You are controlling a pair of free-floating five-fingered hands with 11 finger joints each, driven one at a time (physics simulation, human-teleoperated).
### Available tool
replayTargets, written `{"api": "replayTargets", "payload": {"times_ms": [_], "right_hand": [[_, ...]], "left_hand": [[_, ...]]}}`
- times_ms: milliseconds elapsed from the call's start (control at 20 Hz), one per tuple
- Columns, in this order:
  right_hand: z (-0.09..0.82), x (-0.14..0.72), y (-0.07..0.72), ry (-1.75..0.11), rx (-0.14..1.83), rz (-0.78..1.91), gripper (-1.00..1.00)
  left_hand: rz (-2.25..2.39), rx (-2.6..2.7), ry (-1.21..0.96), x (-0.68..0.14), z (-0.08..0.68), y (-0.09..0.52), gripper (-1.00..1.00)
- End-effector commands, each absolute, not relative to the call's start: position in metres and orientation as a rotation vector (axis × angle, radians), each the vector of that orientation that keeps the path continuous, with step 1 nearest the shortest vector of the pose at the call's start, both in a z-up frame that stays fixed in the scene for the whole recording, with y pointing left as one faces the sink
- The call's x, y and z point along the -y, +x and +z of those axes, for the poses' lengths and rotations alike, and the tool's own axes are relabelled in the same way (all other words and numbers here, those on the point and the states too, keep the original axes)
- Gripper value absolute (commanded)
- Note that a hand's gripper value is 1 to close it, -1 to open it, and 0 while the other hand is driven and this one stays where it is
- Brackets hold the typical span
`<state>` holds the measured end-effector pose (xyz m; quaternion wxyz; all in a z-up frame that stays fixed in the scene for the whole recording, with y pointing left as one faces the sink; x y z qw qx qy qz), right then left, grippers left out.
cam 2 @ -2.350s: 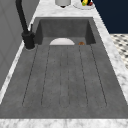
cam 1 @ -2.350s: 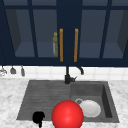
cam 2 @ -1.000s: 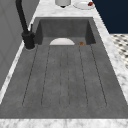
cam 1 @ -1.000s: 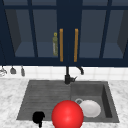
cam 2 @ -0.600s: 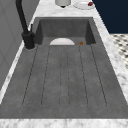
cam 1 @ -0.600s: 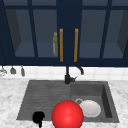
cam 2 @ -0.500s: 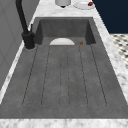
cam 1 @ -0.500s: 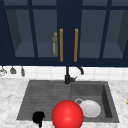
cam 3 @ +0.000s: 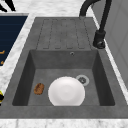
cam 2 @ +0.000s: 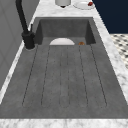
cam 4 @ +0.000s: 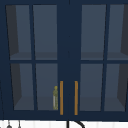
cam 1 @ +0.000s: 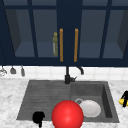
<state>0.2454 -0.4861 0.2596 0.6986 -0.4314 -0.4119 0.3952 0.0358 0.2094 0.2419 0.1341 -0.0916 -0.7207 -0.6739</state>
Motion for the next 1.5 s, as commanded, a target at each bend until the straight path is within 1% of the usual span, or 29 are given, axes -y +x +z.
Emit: {"api": "replayTargets", "payload": {"times_ms": [0,1150,1450], "right_hand": [[0.264,0.458,0.247,-0.979,0.945,0.892,1.00],[0.264,0.279,0.260,-1.002,0.936,0.882,1.00],[0.259,0.234,0.262,-1.006,0.971,0.888,1.00]], "left_hand": [[-1.954,2.089,-0.266,-0.209,0.242,0.036,0.00],[-1.954,2.089,-0.266,-0.209,0.242,0.036,0.00],[-1.954,2.089,-0.266,-0.209,0.242,0.036,0.00]]}}
